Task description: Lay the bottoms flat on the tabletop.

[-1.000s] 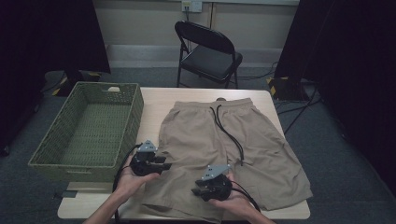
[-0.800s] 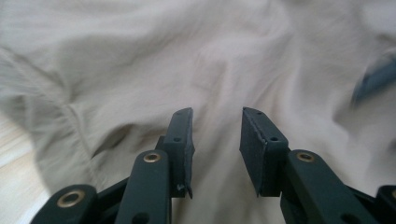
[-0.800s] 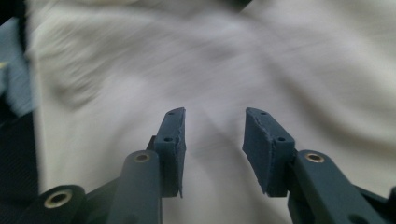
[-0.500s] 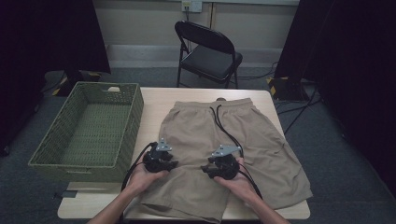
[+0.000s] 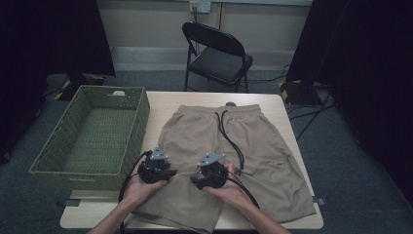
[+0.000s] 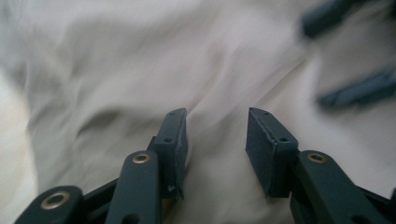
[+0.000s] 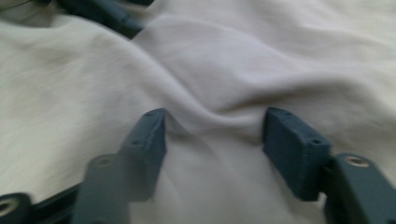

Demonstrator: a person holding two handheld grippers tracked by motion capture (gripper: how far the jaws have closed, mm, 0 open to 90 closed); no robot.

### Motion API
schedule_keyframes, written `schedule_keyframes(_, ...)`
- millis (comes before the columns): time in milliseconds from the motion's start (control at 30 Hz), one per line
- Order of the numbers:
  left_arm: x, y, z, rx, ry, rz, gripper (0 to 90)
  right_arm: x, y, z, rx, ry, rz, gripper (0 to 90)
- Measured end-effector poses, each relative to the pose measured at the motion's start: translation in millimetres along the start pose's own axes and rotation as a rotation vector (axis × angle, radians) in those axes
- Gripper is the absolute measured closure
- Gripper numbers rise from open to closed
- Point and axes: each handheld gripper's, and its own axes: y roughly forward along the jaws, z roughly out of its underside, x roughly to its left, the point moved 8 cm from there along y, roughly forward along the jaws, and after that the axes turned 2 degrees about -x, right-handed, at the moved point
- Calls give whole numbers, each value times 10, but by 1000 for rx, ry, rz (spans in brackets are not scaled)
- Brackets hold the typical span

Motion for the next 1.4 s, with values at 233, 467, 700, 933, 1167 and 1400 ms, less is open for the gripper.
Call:
schedule_keyframes(233, -67, 117, 36, 39, 32, 54, 604, -168, -708, -42, -97, 65, -38, 480)
schedule_keyframes(467, -120, 99, 166, 88, 61, 74, 596, -235, -1216, 481, -71, 112, -20, 567)
schedule_keyframes(700, -151, 34, 221, 90, 30, 109, 540, -260, -1418, 890, -12, 153, -20, 583)
schedule_keyframes(933, -127, 50, 206, 84, 17, 110, 531, -155, -1355, 1062, 67, 137, -60, 551)
schedule_keyframes(1167, -121, 49, 205, 84, 12, 110, 532, -155, -1330, 1127, 107, 107, -49, 721)
schedule_keyframes(1400, -98, 50, 199, 84, 3, 109, 533, 39, -1436, 995, 21, 94, -171, 893)
